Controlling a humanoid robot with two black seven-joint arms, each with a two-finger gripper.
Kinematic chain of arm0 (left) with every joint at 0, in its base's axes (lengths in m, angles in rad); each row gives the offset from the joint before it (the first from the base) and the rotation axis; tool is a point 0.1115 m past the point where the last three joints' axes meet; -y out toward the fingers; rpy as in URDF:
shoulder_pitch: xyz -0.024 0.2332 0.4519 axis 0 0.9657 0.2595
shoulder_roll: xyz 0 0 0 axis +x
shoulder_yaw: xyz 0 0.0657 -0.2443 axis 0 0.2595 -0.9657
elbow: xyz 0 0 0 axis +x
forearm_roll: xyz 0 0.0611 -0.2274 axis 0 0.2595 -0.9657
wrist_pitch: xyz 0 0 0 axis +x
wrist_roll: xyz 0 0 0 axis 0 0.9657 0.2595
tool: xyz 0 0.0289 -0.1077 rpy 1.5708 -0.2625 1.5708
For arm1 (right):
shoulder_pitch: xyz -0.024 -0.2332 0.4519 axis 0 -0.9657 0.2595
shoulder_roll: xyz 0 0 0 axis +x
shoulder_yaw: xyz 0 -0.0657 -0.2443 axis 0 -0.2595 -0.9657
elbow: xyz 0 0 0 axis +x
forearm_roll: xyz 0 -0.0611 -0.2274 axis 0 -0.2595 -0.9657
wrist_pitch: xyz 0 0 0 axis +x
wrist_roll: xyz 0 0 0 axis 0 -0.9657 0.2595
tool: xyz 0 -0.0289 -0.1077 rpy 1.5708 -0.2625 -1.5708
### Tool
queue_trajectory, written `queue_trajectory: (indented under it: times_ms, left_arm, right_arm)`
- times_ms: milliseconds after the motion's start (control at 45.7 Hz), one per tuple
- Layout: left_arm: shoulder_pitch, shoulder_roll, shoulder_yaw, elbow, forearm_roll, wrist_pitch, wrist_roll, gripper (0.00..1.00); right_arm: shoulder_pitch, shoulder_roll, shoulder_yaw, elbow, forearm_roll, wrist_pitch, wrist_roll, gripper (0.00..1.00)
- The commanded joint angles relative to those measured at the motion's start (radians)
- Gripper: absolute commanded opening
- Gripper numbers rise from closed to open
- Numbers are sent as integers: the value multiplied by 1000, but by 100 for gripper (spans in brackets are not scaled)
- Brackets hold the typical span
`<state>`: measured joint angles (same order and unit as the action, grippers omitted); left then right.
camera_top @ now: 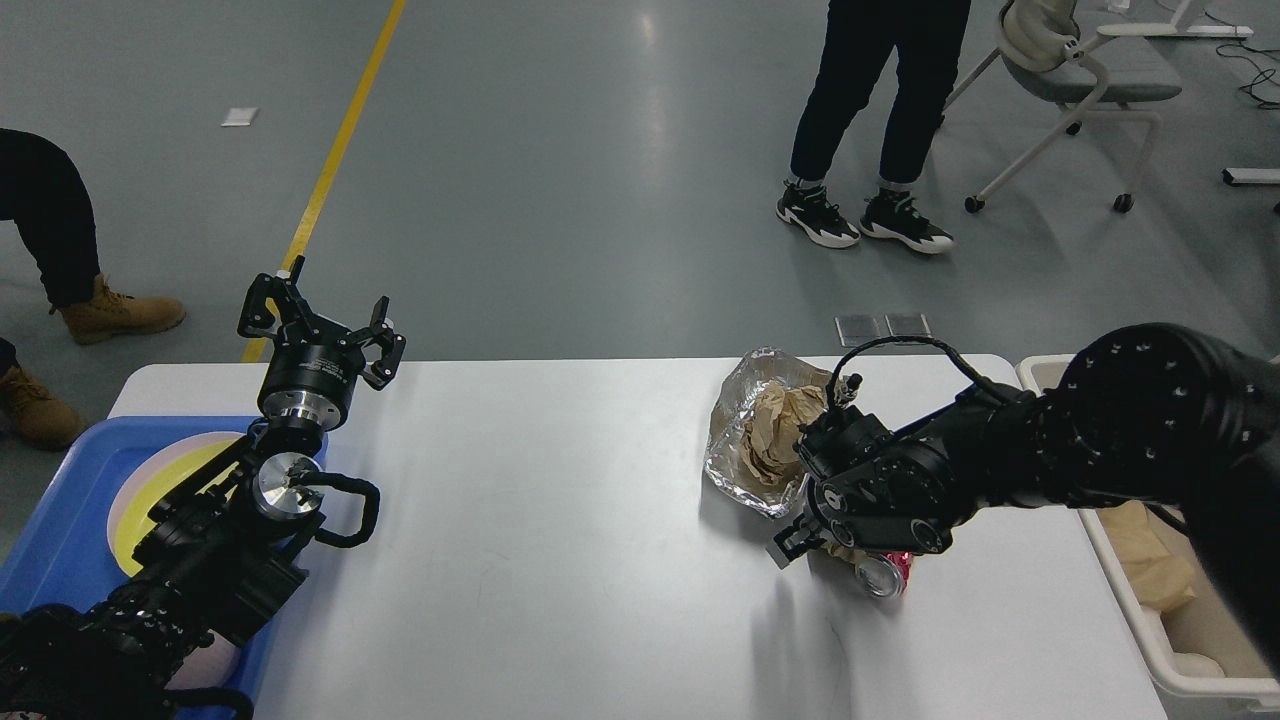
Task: Tidy desktop
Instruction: 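Grasp the crumpled paper ball beside the red can with the right gripper, then lift the crumpled paper and carry it over the bin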
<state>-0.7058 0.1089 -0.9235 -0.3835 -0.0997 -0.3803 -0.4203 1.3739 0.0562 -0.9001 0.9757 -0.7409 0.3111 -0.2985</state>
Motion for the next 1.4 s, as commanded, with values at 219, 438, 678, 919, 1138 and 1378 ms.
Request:
queue_trajectory:
  times_ms: [219,438,678,919,1138,1378]
  left_arm:
    - [0,0,0,0,0,0,0,96]
    - [0,0,0,0,0,0,0,96]
    - [0,0,0,0,0,0,0,96]
    - [0,0,0,0,0,0,0,96]
    - [-1,0,0,0,0,0,0,96]
    - [0,0,0,0,0,0,0,96]
  right_arm:
    - [-110,8,-7,-109,-35,-3,-50,75]
    - [-116,-10,1,-94,1,39,-114,5]
    - [-90,-13,4,-94,78,135,-114,0]
    - [2,-59,6,-42,178,209,-110,0]
    - [283,-239,6,172,284,331,-103,0]
    - [599,-470,-19,259,442,649,-103,0]
